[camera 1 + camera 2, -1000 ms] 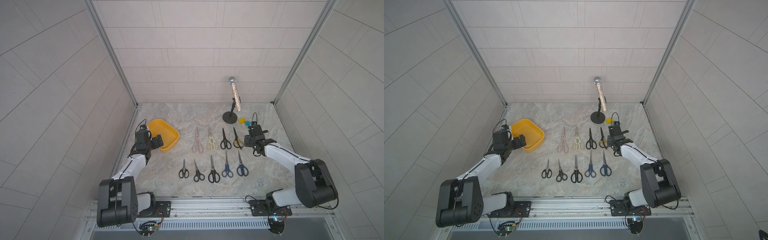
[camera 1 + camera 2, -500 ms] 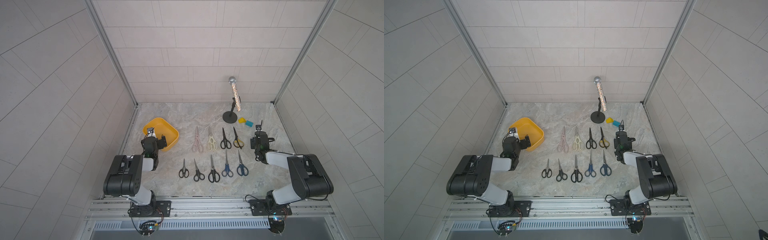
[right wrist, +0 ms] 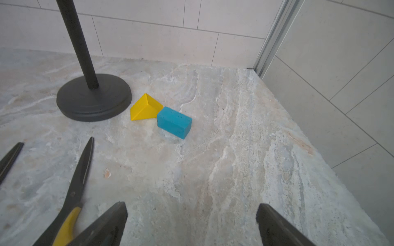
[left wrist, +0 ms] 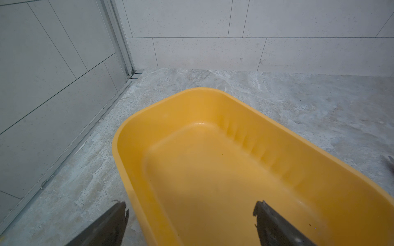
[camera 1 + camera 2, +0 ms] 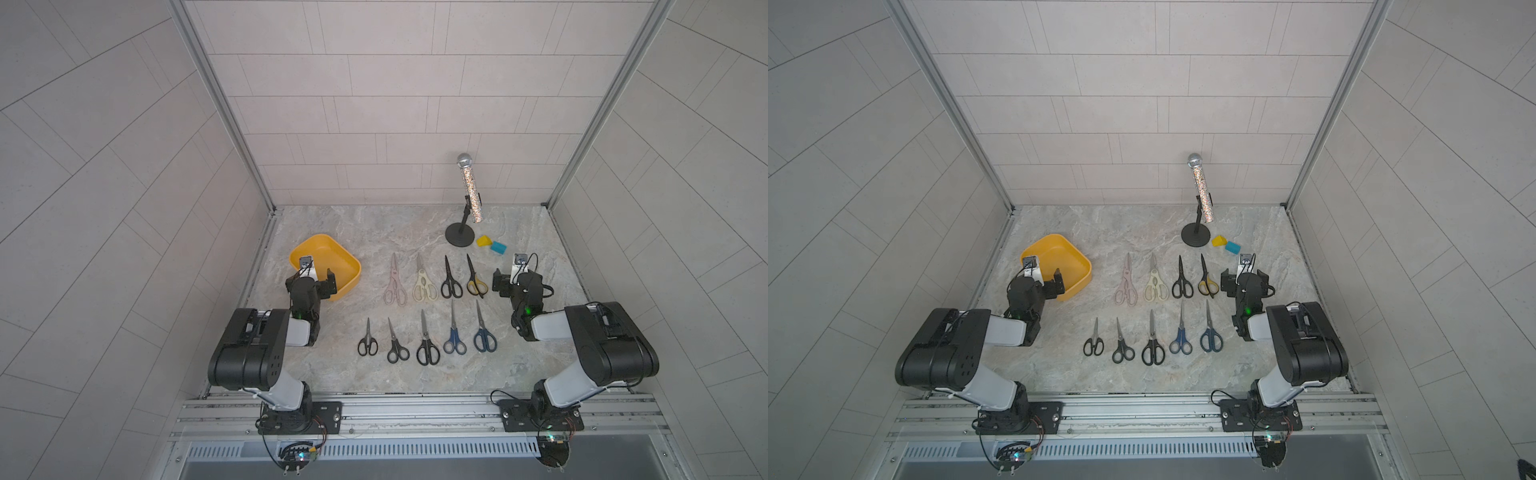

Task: Take the scissors out of the storage box
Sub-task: Reset both arms

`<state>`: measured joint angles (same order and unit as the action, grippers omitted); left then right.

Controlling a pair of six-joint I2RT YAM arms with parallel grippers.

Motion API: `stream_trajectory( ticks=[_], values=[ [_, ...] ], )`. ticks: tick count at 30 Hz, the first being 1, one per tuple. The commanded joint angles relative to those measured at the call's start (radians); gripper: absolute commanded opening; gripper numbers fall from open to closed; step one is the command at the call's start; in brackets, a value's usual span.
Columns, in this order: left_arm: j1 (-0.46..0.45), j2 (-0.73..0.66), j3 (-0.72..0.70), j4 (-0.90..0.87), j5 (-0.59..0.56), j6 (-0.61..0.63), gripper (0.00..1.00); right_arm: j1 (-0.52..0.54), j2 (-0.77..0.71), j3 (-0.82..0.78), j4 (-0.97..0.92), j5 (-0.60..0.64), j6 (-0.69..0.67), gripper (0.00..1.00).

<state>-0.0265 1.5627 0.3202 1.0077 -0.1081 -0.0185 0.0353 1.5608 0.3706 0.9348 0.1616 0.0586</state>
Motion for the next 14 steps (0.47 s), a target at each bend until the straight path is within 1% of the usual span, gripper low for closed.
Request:
stream_trajectory(
  ticks=[1,3,6,8,10,14],
  values=[
    [-0.003,0.005,0.009,0.016,-0.02,0.007,1.0,-0.003,0.012,-0.01,0.042,0.02,0.013,1.0],
    [-0.002,0.009,0.011,0.018,-0.049,-0.005,1.0,-0.003,-0.01,-0.007,-0.007,-0.003,0.006,1.0],
    [-0.003,0.008,0.006,0.027,-0.08,-0.015,1.0,-0.002,0.012,-0.022,0.059,-0.005,-0.003,1.0],
    [-0.003,0.009,0.007,0.024,-0.076,-0.016,1.0,-0.002,0.001,-0.004,0.002,-0.034,-0.004,1.0],
    [-0.003,0.011,0.009,0.023,-0.073,-0.015,1.0,-0.015,0.005,0.007,-0.013,-0.055,0.006,1.0],
    [-0.003,0.011,0.019,0.005,-0.087,-0.018,1.0,-0.014,0.001,0.001,-0.004,-0.052,0.005,1.0]
  ],
)
